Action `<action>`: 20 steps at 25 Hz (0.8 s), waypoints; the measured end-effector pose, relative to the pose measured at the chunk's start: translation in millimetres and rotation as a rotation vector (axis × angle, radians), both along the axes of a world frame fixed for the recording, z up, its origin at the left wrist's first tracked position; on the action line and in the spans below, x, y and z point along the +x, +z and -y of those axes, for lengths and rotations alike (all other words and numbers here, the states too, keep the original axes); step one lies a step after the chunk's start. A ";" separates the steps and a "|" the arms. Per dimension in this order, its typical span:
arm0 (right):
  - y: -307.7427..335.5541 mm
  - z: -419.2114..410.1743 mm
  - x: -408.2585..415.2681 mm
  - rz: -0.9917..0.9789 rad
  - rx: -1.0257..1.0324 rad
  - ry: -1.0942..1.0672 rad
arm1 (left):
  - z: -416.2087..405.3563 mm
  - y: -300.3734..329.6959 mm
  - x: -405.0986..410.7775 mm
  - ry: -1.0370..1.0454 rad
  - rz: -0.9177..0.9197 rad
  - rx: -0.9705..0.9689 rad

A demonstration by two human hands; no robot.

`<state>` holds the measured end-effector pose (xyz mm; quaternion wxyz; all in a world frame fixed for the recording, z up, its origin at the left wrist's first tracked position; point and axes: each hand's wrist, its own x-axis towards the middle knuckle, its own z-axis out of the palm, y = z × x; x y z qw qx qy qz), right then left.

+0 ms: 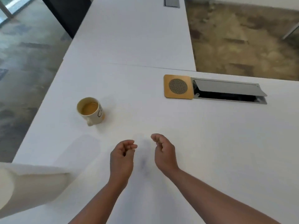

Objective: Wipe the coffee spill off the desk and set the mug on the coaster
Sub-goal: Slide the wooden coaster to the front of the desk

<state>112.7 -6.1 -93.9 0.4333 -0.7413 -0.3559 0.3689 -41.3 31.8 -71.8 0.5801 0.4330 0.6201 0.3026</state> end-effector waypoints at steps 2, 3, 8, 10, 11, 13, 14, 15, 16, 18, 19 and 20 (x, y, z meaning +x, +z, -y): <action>2.2 -16.6 51.2 0.014 0.004 -0.134 | -29.6 -2.5 43.8 -0.094 0.023 0.040; 2.8 -25.1 74.5 -0.001 -0.002 -0.197 | -43.6 -3.6 61.4 -0.140 0.026 0.057; -8.7 -51.3 168.0 -0.150 -0.056 -0.419 | -90.1 -24.1 126.8 -0.325 -0.028 0.066; -13.0 -58.2 185.3 -0.167 -0.045 -0.399 | -105.3 -30.8 145.5 -0.357 -0.067 0.073; -14.4 -62.7 192.9 -0.169 -0.045 -0.392 | -113.8 -33.6 155.6 -0.371 -0.082 0.079; -17.6 -74.6 206.3 -0.150 -0.057 -0.376 | -130.5 -35.6 173.6 -0.376 -0.096 0.086; -19.2 -81.2 212.4 -0.133 -0.060 -0.365 | -138.2 -36.5 181.9 -0.374 -0.105 0.089; -20.1 -87.3 217.3 -0.113 -0.064 -0.349 | -144.7 -37.1 189.3 -0.371 -0.113 0.095; -21.0 -92.8 221.5 -0.100 -0.067 -0.329 | -150.2 -38.3 196.5 -0.367 -0.119 0.098; -20.8 -101.5 226.6 -0.087 -0.064 -0.288 | -158.5 -38.9 208.0 -0.357 -0.132 0.101; -20.7 -105.3 228.2 -0.091 -0.060 -0.275 | -161.6 -38.8 212.3 -0.351 -0.137 0.106; -21.0 -108.7 229.7 -0.101 -0.054 -0.271 | -163.9 -38.6 216.1 -0.346 -0.143 0.111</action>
